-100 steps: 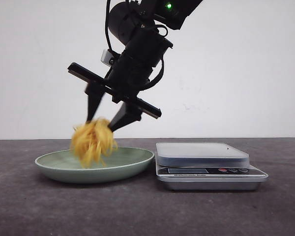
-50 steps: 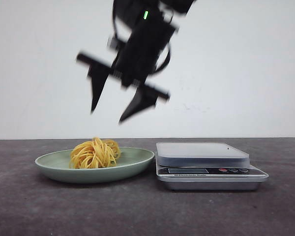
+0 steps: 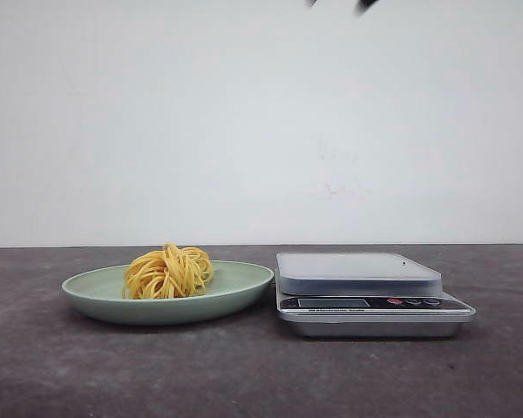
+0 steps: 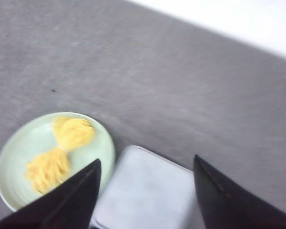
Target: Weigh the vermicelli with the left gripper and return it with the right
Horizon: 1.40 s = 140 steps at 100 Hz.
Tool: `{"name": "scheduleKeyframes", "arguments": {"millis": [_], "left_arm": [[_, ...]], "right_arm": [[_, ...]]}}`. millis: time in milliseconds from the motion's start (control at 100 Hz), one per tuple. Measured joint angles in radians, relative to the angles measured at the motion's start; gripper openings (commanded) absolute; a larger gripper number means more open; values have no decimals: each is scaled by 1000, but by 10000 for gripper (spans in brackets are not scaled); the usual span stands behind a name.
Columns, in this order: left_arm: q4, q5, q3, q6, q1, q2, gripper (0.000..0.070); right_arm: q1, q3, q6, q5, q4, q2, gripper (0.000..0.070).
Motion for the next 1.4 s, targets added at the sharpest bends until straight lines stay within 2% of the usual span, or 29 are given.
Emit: {"name": "scheduleKeyframes", "arguments": {"millis": [270, 480, 680, 950, 1270, 1400], "left_arm": [[0, 0, 0, 0, 0, 0, 387], [1, 0, 0, 0, 0, 0, 387], [10, 0, 0, 0, 0, 0, 387], [15, 0, 0, -2, 0, 0, 387], [15, 0, 0, -2, 0, 0, 387], [15, 0, 0, -2, 0, 0, 387]], "right_arm": [[1, 0, -74, 124, -273, -363, 384], [1, 0, -82, 130, -462, -593, 384], [0, 2, -40, 115, -478, -769, 384], [-80, -124, 16, -19, -478, -942, 393], [-359, -468, 34, -384, -455, -1044, 413], [-444, -583, 27, -460, -337, -1054, 413]]}}
